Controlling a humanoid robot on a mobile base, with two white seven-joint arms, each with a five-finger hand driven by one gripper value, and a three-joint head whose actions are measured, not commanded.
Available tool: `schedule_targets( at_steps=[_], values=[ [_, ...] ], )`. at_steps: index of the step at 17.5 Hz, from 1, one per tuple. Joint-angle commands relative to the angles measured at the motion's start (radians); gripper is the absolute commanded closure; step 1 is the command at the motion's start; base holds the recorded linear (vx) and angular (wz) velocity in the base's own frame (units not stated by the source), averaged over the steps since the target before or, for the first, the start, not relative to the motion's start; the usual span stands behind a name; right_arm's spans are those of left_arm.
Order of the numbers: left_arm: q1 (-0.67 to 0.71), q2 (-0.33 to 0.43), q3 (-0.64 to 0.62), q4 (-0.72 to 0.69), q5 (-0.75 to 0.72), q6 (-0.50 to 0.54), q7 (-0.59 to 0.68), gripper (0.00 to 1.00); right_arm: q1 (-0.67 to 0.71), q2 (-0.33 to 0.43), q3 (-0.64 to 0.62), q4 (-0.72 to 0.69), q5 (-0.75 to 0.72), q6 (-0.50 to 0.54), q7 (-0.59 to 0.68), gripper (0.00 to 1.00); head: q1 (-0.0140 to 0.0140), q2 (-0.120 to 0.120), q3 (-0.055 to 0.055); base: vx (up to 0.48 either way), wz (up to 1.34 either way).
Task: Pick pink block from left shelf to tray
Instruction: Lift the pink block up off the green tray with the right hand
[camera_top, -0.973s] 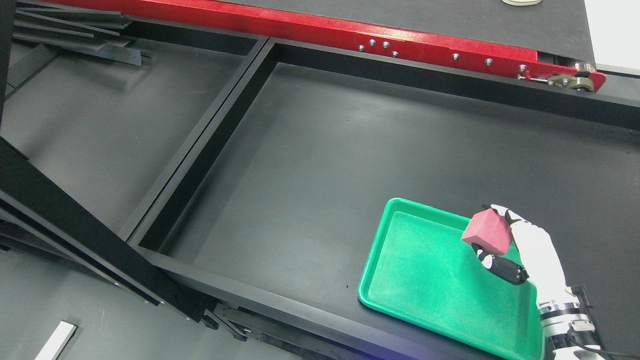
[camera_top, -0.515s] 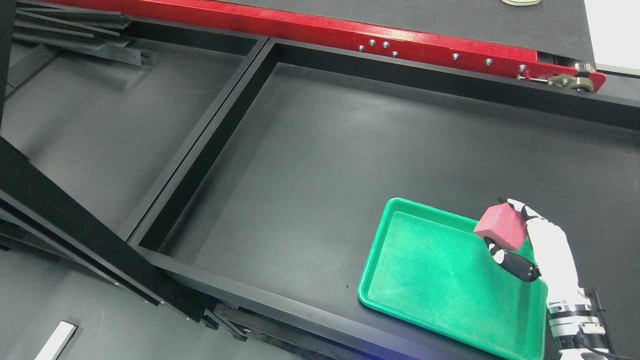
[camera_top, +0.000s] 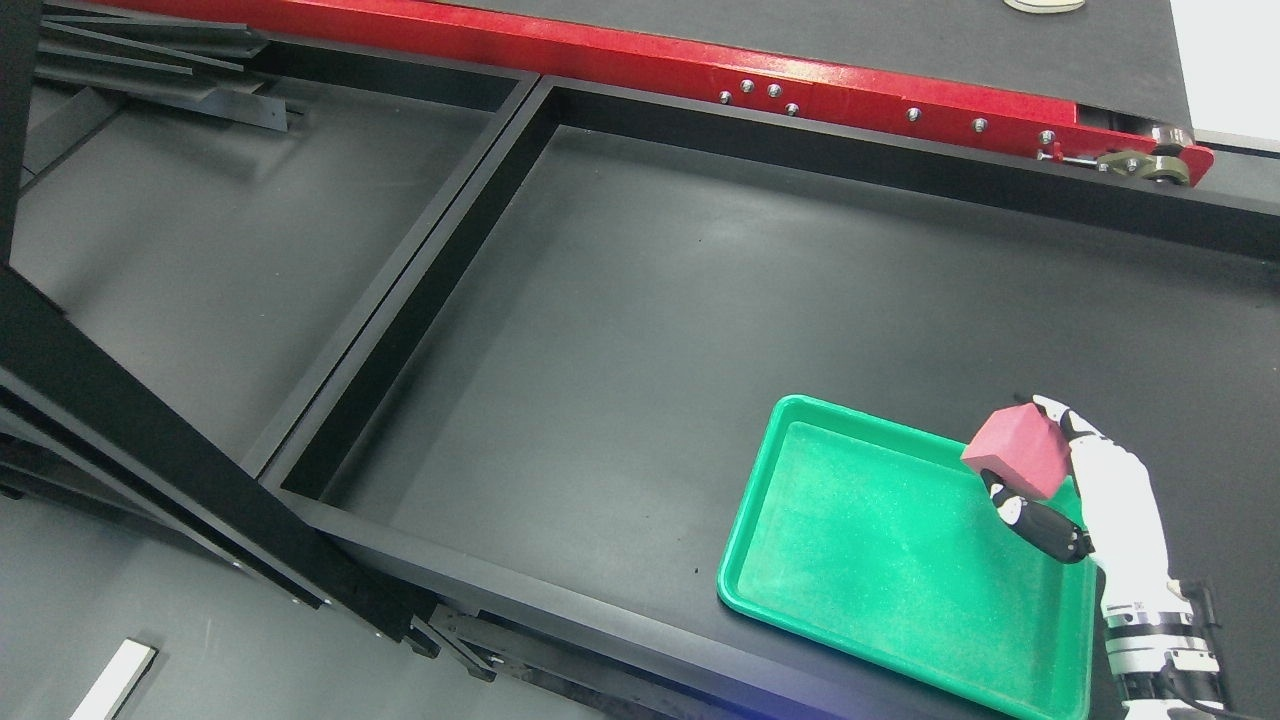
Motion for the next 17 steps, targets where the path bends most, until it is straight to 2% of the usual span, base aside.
schedule_targets(
  at_steps=[1,5,17],
  values=[
    [0.0,0.017,0.0,-0.017,0.008,0.0,0.0,0.0,0.0,0.024,-0.012,0.0,0.0,0.015,0.001,1.0,0.0,0.0,0.0,-0.02,0.03],
    [0.0,0.017,0.0,-0.017,0.008,0.0,0.0,0.0,0.011,0.025,-0.055,0.0,0.0,0.015,-0.001,0.99,0.0,0.0,0.0,-0.04,0.09],
    [0.0,0.017,0.0,-0.017,0.008,0.0,0.0,0.0,0.014,0.031,-0.054,0.0,0.0,0.015,-0.001,1.0,0.0,0.0,0.0,-0.064,0.28]
  ],
)
